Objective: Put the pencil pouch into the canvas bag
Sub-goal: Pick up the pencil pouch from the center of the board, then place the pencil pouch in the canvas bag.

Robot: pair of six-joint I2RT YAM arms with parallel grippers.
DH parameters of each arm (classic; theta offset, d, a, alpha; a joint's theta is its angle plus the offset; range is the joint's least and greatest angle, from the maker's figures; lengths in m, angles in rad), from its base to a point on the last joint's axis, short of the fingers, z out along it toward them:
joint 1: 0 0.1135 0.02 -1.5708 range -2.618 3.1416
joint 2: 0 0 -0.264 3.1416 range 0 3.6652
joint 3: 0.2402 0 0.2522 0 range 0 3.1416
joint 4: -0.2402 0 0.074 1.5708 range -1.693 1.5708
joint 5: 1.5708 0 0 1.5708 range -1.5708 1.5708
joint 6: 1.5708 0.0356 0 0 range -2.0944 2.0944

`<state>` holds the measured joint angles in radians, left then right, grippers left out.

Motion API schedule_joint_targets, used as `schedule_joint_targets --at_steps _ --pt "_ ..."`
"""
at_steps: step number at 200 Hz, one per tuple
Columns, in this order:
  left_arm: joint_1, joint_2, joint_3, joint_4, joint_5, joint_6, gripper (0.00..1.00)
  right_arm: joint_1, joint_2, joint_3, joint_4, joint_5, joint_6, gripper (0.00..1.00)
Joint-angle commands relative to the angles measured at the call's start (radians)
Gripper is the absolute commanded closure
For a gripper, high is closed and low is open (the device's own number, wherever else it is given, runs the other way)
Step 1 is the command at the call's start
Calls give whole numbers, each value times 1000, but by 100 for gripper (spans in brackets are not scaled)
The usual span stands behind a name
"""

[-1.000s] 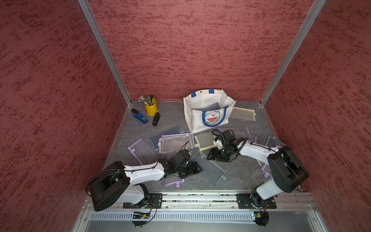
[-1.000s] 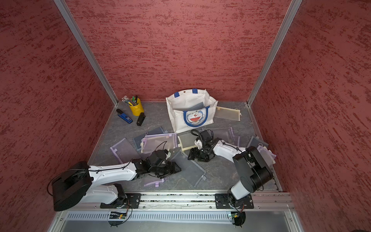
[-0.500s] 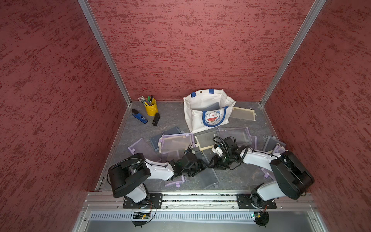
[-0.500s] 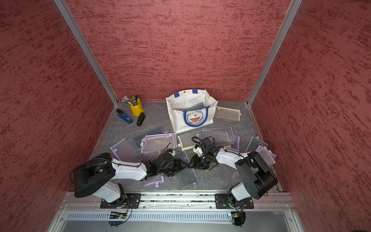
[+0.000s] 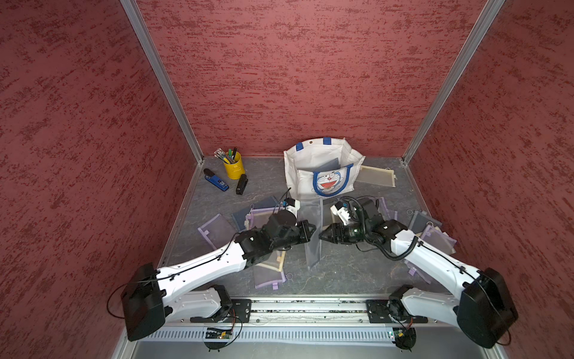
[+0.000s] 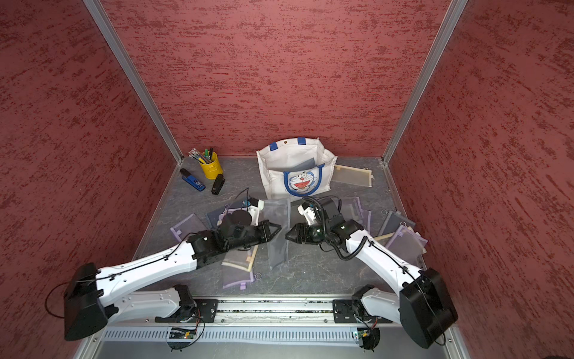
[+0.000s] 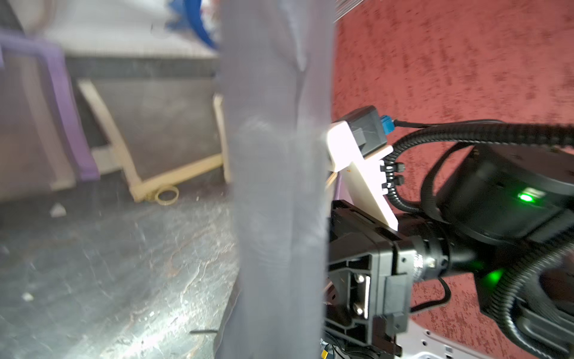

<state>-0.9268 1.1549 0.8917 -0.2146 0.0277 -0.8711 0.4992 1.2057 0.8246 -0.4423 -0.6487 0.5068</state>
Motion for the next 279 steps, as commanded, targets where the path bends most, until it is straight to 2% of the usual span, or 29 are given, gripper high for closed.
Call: schedule_joint_targets --at_steps 1,29,74,117,137,179,230,279 --pt "74 5 177 -308 44 346 100 -60 4 143 -124 87 -73 25" --pt "172 119 459 -434 35 642 100 -153 40 299 -226 153 -111 13" --pt "292 451 867 -317 12 988 100 -231 124 434 -337 255 -167 5" --pt "319 848 1412 -321 -82 1192 100 -255 151 473 -423 284 -228 4" --pt "321 980 1573 -308 -98 1247 100 -269 131 457 -447 290 -242 4" --pt "328 1107 1623 -303 -54 1327 100 -296 90 421 -448 308 -230 4" --pt "353 1127 1526 -359 -20 1358 100 -319 102 421 -440 310 -228 4" --pt "353 1154 1493 -392 -28 1369 100 -329 120 443 -443 328 -240 4"
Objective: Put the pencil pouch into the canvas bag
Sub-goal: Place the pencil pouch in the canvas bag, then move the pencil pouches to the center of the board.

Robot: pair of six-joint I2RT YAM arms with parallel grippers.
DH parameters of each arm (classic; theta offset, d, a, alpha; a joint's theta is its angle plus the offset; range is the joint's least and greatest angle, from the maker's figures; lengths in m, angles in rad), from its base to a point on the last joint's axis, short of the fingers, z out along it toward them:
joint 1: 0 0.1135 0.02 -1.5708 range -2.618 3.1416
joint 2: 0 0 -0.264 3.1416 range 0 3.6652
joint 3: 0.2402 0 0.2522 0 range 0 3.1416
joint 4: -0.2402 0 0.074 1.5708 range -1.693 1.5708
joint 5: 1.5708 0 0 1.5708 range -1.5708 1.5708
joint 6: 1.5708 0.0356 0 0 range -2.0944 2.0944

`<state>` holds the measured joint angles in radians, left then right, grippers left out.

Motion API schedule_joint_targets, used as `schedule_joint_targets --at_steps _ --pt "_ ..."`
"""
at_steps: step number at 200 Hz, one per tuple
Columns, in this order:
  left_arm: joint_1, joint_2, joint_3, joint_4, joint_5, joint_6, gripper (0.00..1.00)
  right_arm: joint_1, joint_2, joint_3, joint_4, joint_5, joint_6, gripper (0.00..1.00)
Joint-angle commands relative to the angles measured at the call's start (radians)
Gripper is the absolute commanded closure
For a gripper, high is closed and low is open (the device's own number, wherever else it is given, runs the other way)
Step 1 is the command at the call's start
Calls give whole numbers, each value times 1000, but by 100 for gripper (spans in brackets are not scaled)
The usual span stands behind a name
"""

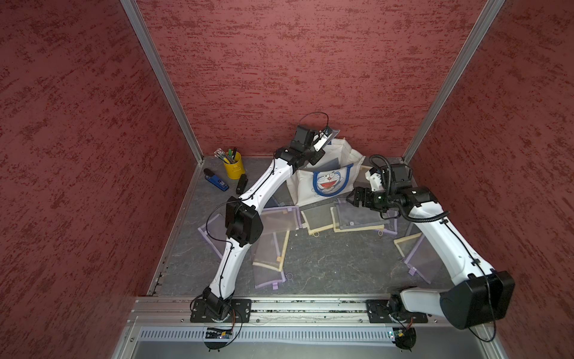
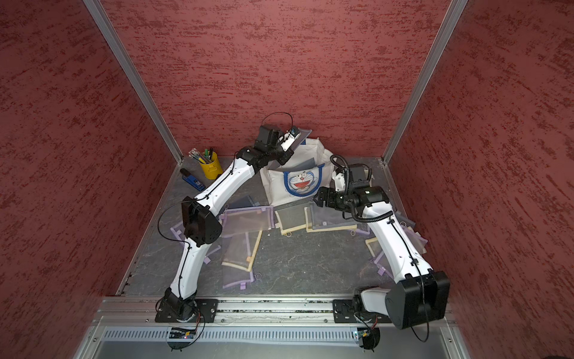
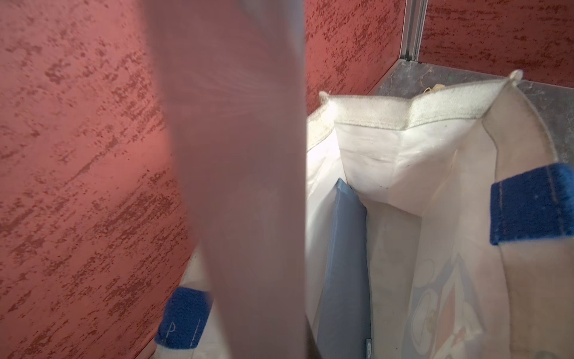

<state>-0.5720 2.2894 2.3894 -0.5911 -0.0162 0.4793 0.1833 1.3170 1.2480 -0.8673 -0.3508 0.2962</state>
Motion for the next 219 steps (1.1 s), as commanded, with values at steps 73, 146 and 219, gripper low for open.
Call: schedule_joint_targets --at_steps 73,146,219 --pt "-6 -19 50 -42 50 -39 38 -58 51 72 -3 43 -50 4" --pt "-95 -494 -453 91 80 -358 22 -73 260 -12 192 62 -67 5" --pt "-186 -973 -1199 223 157 -852 15 -68 470 -110 398 -13 -5 8"
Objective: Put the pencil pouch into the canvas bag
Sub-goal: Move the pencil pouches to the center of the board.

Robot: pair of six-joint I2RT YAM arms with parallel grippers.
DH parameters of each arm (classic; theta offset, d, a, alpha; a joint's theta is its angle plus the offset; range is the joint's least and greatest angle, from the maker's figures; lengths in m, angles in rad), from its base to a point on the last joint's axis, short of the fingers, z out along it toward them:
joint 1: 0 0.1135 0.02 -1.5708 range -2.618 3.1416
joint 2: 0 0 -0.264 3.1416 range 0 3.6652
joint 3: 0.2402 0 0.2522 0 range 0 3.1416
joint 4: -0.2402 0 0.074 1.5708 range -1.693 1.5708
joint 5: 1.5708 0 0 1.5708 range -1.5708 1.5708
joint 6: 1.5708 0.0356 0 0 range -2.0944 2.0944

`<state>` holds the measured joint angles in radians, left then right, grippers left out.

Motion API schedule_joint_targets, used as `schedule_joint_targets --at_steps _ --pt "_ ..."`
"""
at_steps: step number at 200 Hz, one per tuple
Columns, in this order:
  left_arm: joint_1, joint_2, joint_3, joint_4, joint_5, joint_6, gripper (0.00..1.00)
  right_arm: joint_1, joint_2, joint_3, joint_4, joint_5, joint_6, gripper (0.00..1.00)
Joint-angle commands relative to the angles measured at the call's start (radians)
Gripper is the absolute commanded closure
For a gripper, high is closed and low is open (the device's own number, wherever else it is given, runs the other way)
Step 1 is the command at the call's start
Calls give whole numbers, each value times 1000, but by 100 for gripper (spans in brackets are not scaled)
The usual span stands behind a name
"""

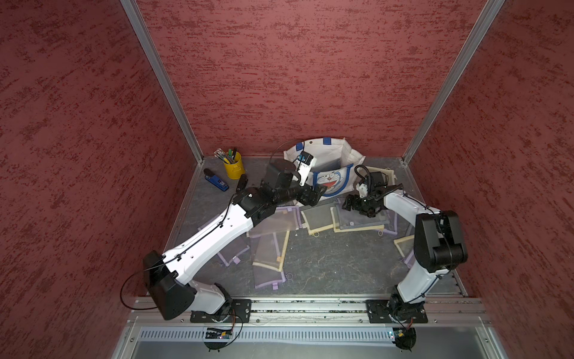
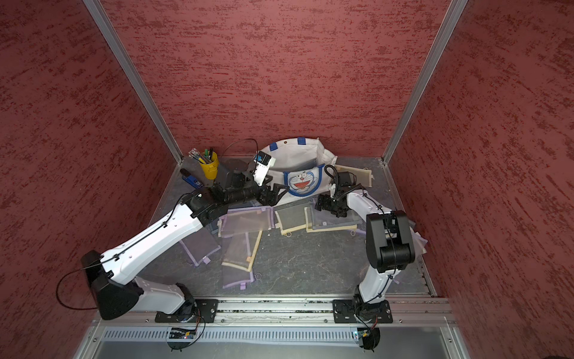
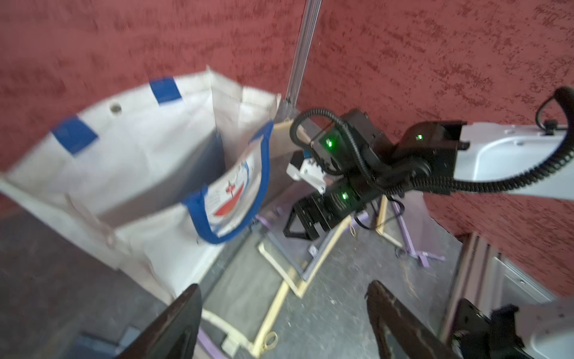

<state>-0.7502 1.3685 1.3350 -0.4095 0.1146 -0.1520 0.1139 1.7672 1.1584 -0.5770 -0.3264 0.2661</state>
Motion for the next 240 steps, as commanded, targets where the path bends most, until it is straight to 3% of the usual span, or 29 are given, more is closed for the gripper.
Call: schedule_joint_targets --at_steps 1,36,76,115,166,201,240 --pt "-9 -55 -151 43 26 -226 15 2 22 -23 111 -39 27 8" --pt "-5 -125 -266 46 14 -319 8 64 19 -154 228 -83 134 9" --pt "38 -135 -330 6 42 -386 7 274 -27 -285 348 -151 308 10" --pt "115 -178 -479 78 119 -458 10 363 -131 -254 308 -159 389 10" --pt "48 -82 -528 151 167 -535 18 318 -170 -90 53 -34 210 10" --pt "1 47 -573 358 228 -696 20 210 -109 -65 6 -51 78 11" --pt "-11 194 -575 521 272 -816 21 174 9 -9 -19 -68 -25 13"
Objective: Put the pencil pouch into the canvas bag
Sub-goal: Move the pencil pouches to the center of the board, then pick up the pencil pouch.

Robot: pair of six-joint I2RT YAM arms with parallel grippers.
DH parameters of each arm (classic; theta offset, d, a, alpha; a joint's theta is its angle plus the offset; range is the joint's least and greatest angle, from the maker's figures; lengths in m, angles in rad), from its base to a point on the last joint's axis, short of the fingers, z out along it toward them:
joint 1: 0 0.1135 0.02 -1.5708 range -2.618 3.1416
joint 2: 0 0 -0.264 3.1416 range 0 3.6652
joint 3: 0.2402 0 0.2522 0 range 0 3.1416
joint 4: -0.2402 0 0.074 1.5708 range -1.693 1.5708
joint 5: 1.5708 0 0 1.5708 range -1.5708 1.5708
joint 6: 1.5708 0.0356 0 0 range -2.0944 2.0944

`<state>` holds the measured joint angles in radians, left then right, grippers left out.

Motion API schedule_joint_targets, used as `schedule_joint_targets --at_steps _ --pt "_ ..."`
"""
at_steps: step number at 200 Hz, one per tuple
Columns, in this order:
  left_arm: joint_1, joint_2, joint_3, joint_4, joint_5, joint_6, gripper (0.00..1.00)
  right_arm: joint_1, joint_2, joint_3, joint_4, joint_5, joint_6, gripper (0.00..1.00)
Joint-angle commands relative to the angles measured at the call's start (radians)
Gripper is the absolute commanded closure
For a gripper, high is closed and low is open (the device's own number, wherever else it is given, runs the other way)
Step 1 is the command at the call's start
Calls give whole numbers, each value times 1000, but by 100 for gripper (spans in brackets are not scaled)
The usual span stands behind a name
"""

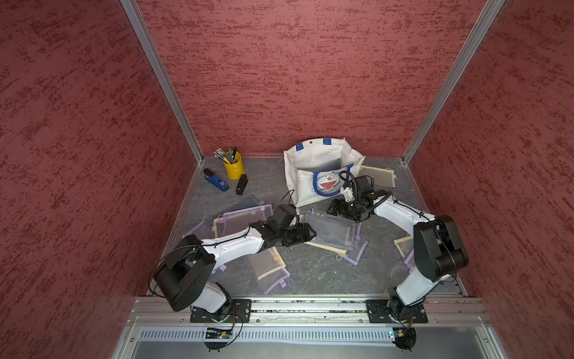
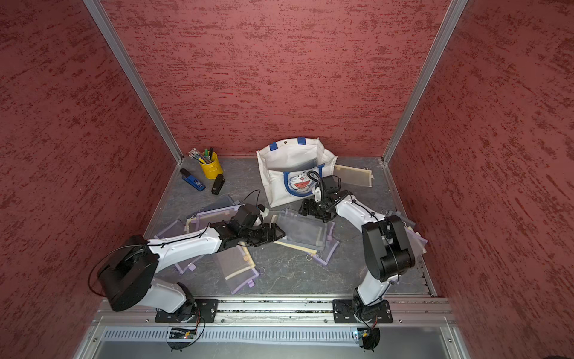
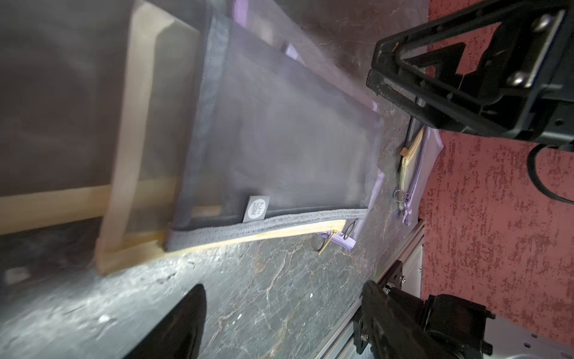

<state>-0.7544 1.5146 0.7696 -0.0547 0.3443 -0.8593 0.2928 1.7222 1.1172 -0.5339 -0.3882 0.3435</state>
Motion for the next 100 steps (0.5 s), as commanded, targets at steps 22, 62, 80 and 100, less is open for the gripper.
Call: schedule_joint_targets --at_steps 22,62,80,100 --pt "-2 98 -23 230 28 -148 21 -4 59 1 -44 -43 -112 15" --pt "-11 198 -36 341 12 -213 22 -5 -42 -134 -11 -101 -107 23" --pt "-18 233 -28 370 9 -221 22 -4 -101 -188 -16 -120 -102 26" --pt "-23 251 -14 389 5 -223 22 -1 -161 -227 -23 -146 -92 30"
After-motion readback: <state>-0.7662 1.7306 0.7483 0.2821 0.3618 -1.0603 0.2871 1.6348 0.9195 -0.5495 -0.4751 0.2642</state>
